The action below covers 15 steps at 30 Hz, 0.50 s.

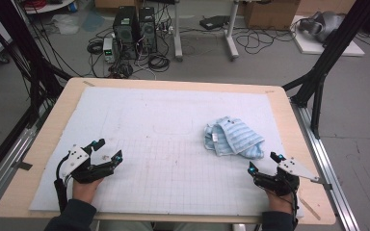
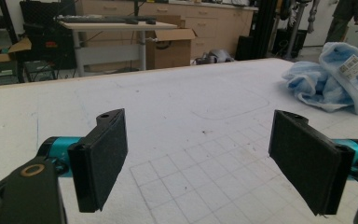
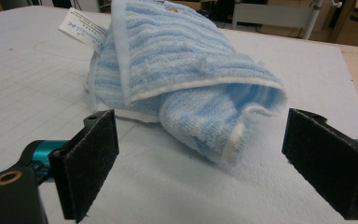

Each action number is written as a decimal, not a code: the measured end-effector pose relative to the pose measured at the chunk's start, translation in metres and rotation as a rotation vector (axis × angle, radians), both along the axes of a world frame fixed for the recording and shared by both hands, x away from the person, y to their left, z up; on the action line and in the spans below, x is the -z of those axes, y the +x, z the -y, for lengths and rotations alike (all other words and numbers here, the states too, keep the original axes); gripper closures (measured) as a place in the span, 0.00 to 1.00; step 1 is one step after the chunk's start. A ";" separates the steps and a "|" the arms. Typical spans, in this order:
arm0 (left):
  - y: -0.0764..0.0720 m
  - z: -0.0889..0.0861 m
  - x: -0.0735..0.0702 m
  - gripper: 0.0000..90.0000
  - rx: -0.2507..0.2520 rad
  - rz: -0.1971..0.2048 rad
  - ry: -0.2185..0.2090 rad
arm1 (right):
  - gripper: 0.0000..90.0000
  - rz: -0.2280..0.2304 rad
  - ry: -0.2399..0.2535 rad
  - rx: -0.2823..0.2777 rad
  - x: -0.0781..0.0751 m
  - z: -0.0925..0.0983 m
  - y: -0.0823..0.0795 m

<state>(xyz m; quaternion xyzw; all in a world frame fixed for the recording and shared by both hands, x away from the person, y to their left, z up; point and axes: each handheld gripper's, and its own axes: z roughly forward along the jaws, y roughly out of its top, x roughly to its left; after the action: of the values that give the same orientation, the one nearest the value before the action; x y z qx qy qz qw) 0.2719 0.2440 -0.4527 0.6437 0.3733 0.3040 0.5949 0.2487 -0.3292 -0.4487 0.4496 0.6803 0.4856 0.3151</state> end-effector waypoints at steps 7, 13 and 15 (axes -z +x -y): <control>0.001 0.000 0.000 0.22 -0.005 -0.007 -0.007 | 0.11 -0.004 0.008 0.000 0.000 0.000 0.000; 0.001 0.000 0.000 0.22 0.001 -0.008 -0.001 | 0.11 0.006 0.009 -0.003 0.000 0.001 -0.001; 0.001 0.000 0.000 0.22 0.000 -0.006 0.000 | 0.11 0.007 0.012 -0.004 0.000 0.000 -0.002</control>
<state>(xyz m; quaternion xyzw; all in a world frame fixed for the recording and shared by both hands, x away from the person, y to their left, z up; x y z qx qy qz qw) 0.2726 0.2437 -0.4525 0.6445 0.3751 0.3023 0.5937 0.2470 -0.3293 -0.4485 0.4485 0.6771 0.4919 0.3137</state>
